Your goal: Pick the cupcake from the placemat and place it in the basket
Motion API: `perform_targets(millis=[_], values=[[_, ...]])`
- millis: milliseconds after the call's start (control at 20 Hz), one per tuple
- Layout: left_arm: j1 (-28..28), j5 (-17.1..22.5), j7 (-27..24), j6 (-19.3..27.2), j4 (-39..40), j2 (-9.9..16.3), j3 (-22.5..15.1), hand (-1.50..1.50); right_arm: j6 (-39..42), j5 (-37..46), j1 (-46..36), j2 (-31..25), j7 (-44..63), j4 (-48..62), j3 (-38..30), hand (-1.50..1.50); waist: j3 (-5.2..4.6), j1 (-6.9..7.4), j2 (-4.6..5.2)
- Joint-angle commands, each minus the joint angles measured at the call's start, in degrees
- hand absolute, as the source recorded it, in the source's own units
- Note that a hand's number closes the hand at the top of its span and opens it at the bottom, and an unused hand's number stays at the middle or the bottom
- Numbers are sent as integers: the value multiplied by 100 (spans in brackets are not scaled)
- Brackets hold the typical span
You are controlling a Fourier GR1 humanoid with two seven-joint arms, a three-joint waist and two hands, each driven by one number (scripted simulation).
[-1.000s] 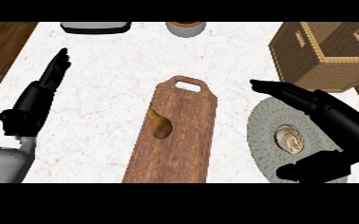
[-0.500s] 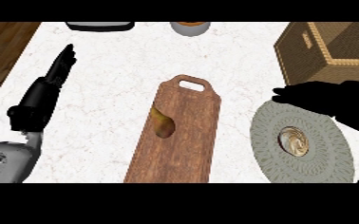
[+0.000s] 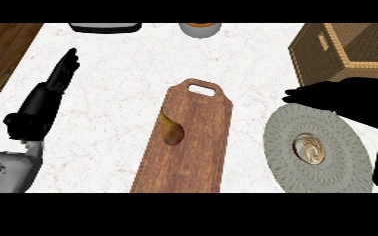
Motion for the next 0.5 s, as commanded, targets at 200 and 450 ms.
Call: perform_targets(millis=[200, 450], values=[[74, -12, 373, -263, -401, 84, 359, 0, 87, 1513, 438, 373, -1000, 452, 225, -150, 8, -6, -10], [200, -358, 271, -121, -406, -324, 138, 0, -214, 2483, 651, 505, -1398, 911, 499, -150, 8, -21, -5]])
